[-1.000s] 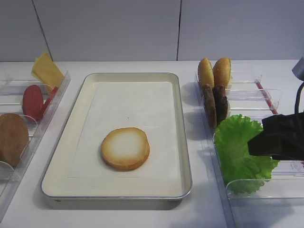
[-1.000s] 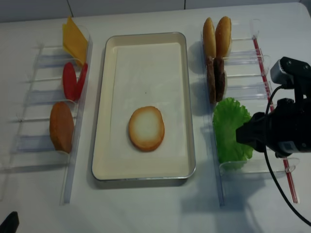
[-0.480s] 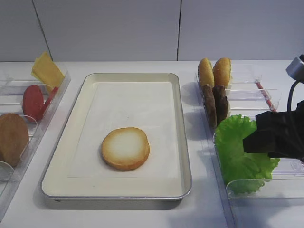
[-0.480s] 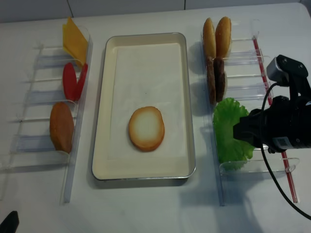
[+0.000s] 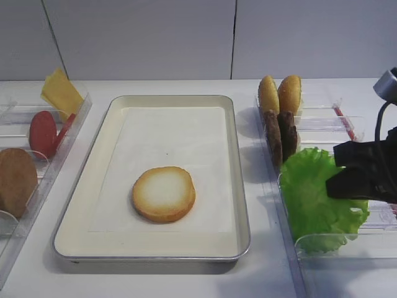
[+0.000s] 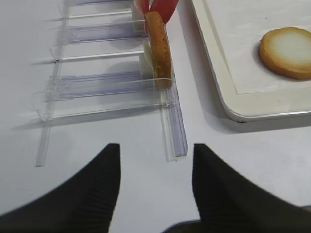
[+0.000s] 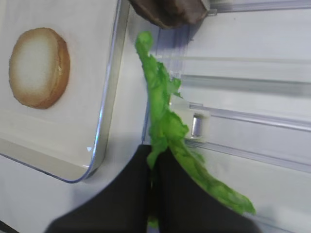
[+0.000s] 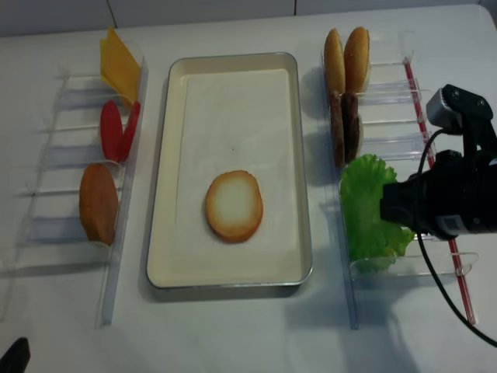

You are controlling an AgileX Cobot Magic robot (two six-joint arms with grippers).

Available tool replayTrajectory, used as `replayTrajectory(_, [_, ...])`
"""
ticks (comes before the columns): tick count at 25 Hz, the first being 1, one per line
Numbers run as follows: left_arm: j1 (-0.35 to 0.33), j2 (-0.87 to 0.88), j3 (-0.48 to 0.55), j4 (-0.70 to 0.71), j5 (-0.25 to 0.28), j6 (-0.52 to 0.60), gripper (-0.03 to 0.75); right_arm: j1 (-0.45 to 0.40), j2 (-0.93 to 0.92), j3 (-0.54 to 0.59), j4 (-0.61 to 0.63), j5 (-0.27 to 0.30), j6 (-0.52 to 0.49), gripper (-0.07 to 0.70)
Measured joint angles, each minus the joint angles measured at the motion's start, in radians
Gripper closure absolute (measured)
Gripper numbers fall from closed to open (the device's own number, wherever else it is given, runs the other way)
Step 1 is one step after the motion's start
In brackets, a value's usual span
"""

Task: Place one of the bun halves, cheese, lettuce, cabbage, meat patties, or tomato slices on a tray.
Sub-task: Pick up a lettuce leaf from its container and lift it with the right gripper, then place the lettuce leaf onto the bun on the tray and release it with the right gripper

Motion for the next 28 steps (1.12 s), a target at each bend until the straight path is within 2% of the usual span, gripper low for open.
replayTrajectory(3, [0.0, 0.0, 0.0, 0.0, 0.0, 0.0, 0.396, 0.0, -0.018, -0.045, -0.002, 0.032, 0.017, 0.579])
replayTrajectory(12, [0.0, 0.0, 0.0, 0.0, 0.0, 0.0, 0.396, 0.0, -0.047, -0.201, -0.023, 0.218, 0.106, 0.58])
replayTrajectory(14, [0.0, 0.0, 0.0, 0.0, -0.002, 0.0, 0.396, 0.021, -0.047, -0.226, -0.021, 0.23, 0.126, 0.58])
replayTrajectory(16, [0.0, 0.0, 0.0, 0.0, -0.002, 0.0, 0.396, 0.085, -0.047, -0.242, -0.019, 0.221, 0.144, 0.58])
replayTrajectory(18, [0.0, 0.0, 0.0, 0.0, -0.002, 0.0, 0.396, 0.171, -0.042, -0.256, -0.017, 0.184, 0.166, 0.58])
replayTrajectory(23, [0.0, 0.0, 0.0, 0.001, -0.002, 0.0, 0.396, 0.41, 0.048, -0.305, -0.007, 0.04, 0.211, 0.58])
replayTrajectory(28, [0.0, 0.0, 0.0, 0.001, -0.002, 0.0, 0.396, 0.555, 0.225, -0.397, 0.003, -0.059, 0.218, 0.58])
